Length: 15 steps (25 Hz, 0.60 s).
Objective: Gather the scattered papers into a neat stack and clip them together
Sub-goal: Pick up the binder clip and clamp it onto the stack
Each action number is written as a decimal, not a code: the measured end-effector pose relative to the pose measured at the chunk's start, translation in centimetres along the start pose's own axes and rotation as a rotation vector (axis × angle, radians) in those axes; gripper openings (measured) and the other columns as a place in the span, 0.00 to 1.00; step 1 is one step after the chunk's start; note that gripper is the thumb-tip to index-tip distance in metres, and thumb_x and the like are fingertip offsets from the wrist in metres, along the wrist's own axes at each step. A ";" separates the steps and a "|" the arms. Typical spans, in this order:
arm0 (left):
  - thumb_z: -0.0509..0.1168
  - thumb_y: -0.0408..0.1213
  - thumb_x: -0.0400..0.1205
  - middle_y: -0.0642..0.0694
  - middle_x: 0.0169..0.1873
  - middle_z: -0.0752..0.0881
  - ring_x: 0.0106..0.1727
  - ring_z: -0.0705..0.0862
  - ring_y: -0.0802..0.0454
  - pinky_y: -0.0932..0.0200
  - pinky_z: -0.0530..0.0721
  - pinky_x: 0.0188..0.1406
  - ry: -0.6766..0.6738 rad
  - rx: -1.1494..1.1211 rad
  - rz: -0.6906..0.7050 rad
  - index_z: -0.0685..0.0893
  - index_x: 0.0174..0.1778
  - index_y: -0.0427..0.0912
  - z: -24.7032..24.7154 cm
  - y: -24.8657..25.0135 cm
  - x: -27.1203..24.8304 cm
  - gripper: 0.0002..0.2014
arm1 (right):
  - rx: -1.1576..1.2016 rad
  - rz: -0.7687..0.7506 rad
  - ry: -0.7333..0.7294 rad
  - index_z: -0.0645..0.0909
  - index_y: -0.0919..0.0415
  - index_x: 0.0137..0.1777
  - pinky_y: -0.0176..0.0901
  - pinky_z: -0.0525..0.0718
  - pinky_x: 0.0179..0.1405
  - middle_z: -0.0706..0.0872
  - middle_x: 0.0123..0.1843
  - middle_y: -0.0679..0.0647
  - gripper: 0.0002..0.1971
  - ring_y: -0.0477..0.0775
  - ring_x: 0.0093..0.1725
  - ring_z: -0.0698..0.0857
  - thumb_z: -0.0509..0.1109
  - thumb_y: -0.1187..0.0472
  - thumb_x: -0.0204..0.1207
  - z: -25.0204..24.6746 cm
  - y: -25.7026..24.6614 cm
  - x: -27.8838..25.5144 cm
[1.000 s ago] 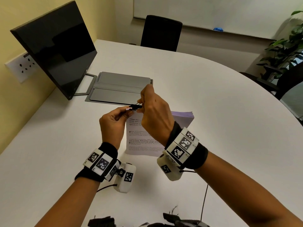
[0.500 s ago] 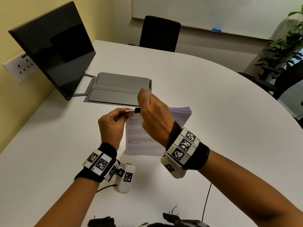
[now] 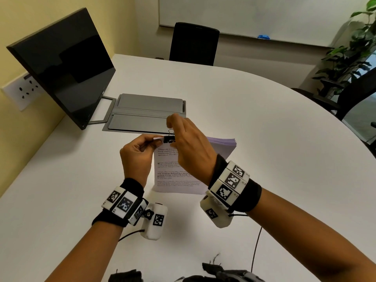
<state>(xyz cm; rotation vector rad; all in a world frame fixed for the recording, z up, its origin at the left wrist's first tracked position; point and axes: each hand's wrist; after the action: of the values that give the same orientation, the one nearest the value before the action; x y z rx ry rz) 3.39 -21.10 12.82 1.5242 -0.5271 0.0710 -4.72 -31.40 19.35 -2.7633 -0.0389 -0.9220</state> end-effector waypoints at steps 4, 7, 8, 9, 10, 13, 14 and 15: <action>0.69 0.29 0.76 0.60 0.35 0.88 0.37 0.86 0.66 0.71 0.84 0.42 0.012 -0.048 -0.012 0.86 0.40 0.52 -0.3 0.2 0.1 0.10 | 0.039 0.038 0.108 0.76 0.68 0.62 0.57 0.73 0.73 0.80 0.69 0.64 0.25 0.62 0.70 0.78 0.78 0.66 0.66 -1.5 2.6 -1.2; 0.68 0.31 0.77 0.60 0.34 0.89 0.38 0.86 0.66 0.70 0.85 0.42 -0.019 -0.063 -0.022 0.86 0.42 0.50 -0.5 -0.2 0.0 0.08 | 0.046 0.139 0.273 0.73 0.66 0.66 0.58 0.61 0.79 0.72 0.76 0.61 0.27 0.57 0.79 0.68 0.76 0.60 0.69 -1.7 5.6 -3.8; 0.68 0.32 0.78 0.61 0.33 0.89 0.38 0.86 0.66 0.71 0.84 0.42 -0.031 -0.069 -0.023 0.86 0.42 0.51 -0.5 -0.4 -0.1 0.07 | 0.110 0.219 0.317 0.71 0.67 0.69 0.54 0.59 0.80 0.69 0.78 0.60 0.29 0.55 0.80 0.66 0.76 0.62 0.70 -1.4 6.5 -5.0; 0.67 0.34 0.78 0.63 0.33 0.89 0.39 0.85 0.66 0.72 0.84 0.41 -0.046 -0.078 -0.028 0.85 0.42 0.52 -0.5 -0.6 -0.2 0.06 | 0.215 0.317 0.340 0.68 0.67 0.71 0.50 0.60 0.80 0.66 0.80 0.59 0.31 0.53 0.80 0.64 0.76 0.64 0.70 -1.0 7.2 -6.1; 0.66 0.38 0.79 0.64 0.34 0.89 0.39 0.85 0.66 0.72 0.83 0.41 -0.064 -0.078 -0.038 0.85 0.42 0.53 -0.6 -0.8 -0.3 0.05 | 0.341 0.422 0.327 0.65 0.66 0.74 0.47 0.62 0.79 0.66 0.80 0.56 0.33 0.51 0.79 0.65 0.75 0.66 0.70 -0.5 7.8 -7.2; 0.58 0.50 0.81 0.58 0.33 0.87 0.37 0.82 0.65 0.71 0.82 0.36 -0.144 0.003 -0.097 0.83 0.43 0.49 -0.4 -2.0 -1.2 0.11 | 0.831 0.731 0.133 0.70 0.60 0.70 0.47 0.76 0.64 0.78 0.69 0.53 0.24 0.49 0.67 0.77 0.70 0.64 0.75 0.8 9.3 -9.3; 0.56 0.53 0.81 0.58 0.33 0.87 0.36 0.83 0.65 0.70 0.82 0.36 -0.173 0.024 -0.125 0.82 0.43 0.51 -0.3 -2.6 -1.6 0.13 | 0.947 0.796 0.070 0.74 0.60 0.66 0.48 0.77 0.59 0.81 0.63 0.55 0.18 0.51 0.62 0.80 0.68 0.65 0.77 1.4 9.5 -9.7; 0.56 0.57 0.81 0.58 0.34 0.88 0.36 0.84 0.64 0.67 0.83 0.37 -0.205 0.031 -0.154 0.82 0.42 0.56 -0.3 -3.0 -2.2 0.13 | 0.987 0.830 0.050 0.77 0.59 0.61 0.49 0.78 0.57 0.84 0.59 0.56 0.13 0.52 0.57 0.82 0.66 0.66 0.78 1.9 9.7 -10.2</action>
<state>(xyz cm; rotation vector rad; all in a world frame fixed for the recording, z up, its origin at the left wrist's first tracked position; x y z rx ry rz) 2.68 -20.44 9.20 1.6071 -0.5711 -0.1990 -10.82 -39.94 9.76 -1.5891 0.4820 -0.5072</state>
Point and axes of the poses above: each hand's wrist, its own x-axis towards the middle knuckle, its own z-axis out of the palm, y = z × x
